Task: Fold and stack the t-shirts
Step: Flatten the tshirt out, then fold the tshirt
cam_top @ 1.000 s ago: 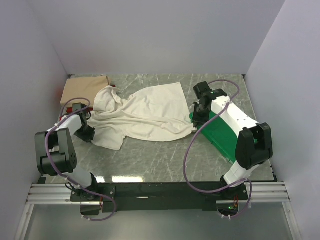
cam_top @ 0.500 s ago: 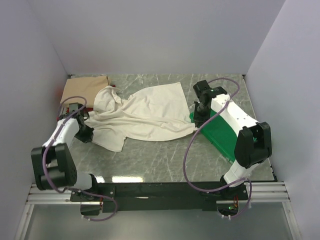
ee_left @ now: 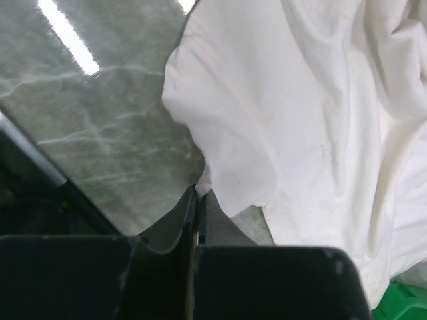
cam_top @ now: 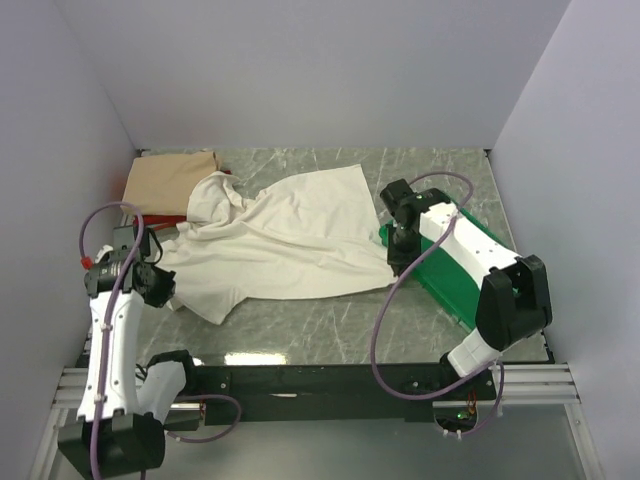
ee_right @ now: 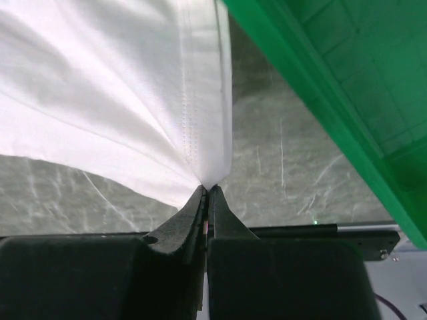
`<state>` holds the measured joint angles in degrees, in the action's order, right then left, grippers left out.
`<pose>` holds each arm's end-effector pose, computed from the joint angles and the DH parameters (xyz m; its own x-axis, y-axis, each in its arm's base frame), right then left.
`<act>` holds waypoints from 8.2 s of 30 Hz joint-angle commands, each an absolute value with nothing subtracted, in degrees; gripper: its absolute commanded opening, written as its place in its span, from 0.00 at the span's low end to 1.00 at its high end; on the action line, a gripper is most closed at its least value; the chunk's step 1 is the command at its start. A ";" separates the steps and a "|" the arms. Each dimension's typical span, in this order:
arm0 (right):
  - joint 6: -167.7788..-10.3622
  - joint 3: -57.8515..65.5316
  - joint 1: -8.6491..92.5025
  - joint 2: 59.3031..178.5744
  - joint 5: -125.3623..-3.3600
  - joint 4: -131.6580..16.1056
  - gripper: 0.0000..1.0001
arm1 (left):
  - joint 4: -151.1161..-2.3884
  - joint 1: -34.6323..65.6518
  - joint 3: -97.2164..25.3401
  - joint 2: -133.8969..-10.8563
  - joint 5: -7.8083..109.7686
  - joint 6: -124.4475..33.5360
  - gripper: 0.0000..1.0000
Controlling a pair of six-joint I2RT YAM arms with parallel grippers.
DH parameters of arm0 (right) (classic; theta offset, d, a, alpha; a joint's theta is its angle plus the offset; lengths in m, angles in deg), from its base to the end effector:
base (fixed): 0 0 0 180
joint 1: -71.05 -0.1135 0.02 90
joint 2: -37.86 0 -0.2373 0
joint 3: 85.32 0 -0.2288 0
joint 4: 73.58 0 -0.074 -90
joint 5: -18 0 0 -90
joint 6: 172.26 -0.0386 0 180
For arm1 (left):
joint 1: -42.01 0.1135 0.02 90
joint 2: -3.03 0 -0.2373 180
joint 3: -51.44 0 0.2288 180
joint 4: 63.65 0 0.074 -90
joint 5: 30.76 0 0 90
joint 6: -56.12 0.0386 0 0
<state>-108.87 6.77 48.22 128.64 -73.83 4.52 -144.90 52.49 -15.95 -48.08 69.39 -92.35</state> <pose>0.2488 0.1034 0.2281 -0.9855 0.0709 -0.1545 0.0651 0.9970 0.0421 0.1345 0.0318 0.2609 -0.2508 -0.8997 -0.3574 -0.8914 0.3586 -0.2771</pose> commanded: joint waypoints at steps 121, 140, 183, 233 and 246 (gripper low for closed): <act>-105.02 -8.94 41.96 150.53 -65.59 -5.81 0.48 | -107.34 60.55 -11.59 -81.60 49.48 -79.14 0.71; -105.11 3.09 38.10 151.77 -66.20 -3.71 0.45 | -116.99 62.75 -3.94 -73.10 63.98 -84.14 0.84; -108.54 -0.07 35.81 150.88 -72.18 -9.06 0.46 | -88.51 51.85 -0.51 -78.09 53.61 -88.36 0.81; -106.60 -5.69 29.21 140.78 -67.61 2.37 0.51 | -126.82 44.05 -8.94 -56.29 75.33 -90.12 0.80; -107.92 2.74 35.98 135.69 -63.92 -4.05 0.51 | -138.71 35.77 -5.17 -62.89 77.35 -99.70 0.74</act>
